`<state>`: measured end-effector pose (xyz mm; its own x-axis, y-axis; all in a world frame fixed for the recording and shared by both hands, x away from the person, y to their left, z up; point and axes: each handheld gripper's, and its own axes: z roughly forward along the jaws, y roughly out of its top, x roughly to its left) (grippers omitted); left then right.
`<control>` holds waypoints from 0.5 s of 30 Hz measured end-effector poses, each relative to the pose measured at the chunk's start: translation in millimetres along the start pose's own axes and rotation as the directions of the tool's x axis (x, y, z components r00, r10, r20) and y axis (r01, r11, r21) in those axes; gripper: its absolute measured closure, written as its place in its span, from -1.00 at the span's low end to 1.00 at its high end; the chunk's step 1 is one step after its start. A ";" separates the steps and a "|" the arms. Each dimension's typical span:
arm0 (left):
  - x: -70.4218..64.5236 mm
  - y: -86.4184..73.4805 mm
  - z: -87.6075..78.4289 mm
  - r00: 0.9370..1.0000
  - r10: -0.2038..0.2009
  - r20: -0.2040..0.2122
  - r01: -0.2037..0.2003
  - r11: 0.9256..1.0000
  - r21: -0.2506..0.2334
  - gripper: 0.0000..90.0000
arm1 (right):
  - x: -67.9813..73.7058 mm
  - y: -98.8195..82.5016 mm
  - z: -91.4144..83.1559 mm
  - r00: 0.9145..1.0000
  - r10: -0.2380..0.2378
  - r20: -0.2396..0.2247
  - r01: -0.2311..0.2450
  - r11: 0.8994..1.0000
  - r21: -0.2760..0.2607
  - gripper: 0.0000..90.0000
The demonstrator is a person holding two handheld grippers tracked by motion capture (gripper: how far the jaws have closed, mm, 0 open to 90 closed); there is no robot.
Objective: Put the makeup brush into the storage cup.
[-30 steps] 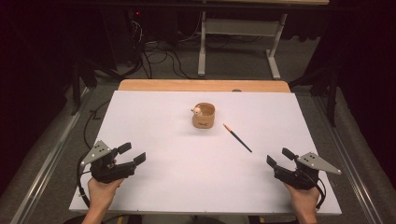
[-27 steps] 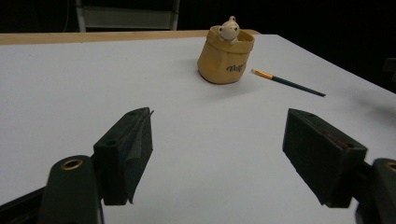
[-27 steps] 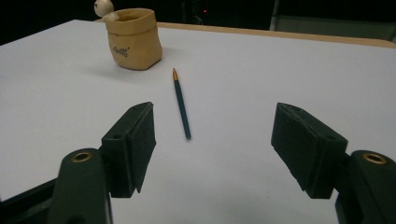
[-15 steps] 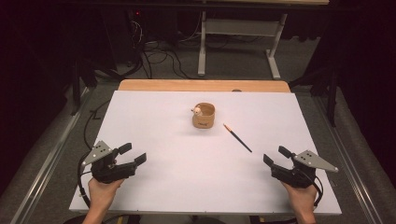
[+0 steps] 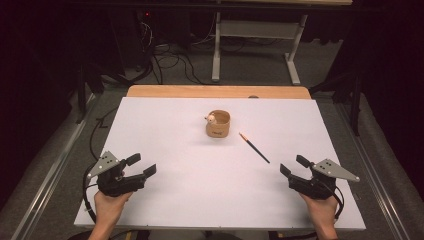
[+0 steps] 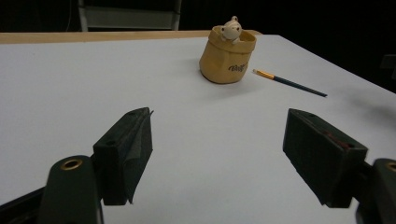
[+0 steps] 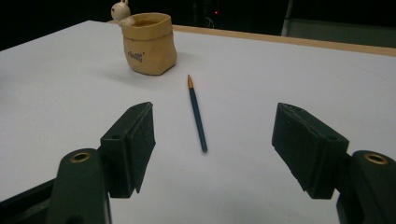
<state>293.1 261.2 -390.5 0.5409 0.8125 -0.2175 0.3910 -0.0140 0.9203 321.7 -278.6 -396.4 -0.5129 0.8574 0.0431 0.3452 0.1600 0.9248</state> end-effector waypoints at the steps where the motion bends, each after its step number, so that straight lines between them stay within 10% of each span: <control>1: -0.2 0.3 -0.2 1.000 0.000 0.001 0.001 1.000 -0.004 -0.46 | 0.0 -0.1 0.8 1.000 -0.005 -0.001 0.005 1.000 0.003 -0.29; 15: -2.0 0.3 2.0 1.000 0.014 0.006 -0.014 1.000 0.011 -0.46 | 4.9 7.0 5.1 1.000 -0.006 -0.021 0.006 1.000 -0.001 -0.31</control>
<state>293.6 258.4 -390.5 0.5512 0.8085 -0.2063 0.3913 -0.0321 0.9197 325.6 -270.8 -391.7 -0.5317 0.8457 0.0453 0.3410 0.1648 0.9255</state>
